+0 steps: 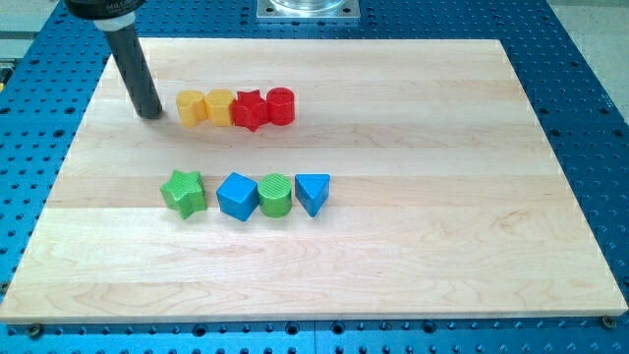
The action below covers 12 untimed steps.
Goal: Separate the yellow blocks from each other
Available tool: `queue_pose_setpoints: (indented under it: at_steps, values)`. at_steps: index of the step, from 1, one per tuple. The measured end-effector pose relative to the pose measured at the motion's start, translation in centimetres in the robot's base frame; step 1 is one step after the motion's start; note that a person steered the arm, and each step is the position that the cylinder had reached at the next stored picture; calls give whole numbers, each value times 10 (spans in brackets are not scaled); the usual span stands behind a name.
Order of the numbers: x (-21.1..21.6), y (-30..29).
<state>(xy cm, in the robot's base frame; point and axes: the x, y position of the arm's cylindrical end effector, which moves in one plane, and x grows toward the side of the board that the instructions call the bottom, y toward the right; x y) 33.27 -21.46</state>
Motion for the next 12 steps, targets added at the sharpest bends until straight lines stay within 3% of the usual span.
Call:
queue_pose_setpoints:
  at_steps: [1, 3, 4, 5, 6, 7, 8, 9, 10, 11, 12]
  values:
    - [-51, 2]
    - [-52, 101]
    - [-46, 92]
    - [1, 79]
    - [75, 66]
    - [79, 66]
    - [62, 66]
    - [-10, 67]
    - [6, 69]
    - [110, 86]
    - [122, 117]
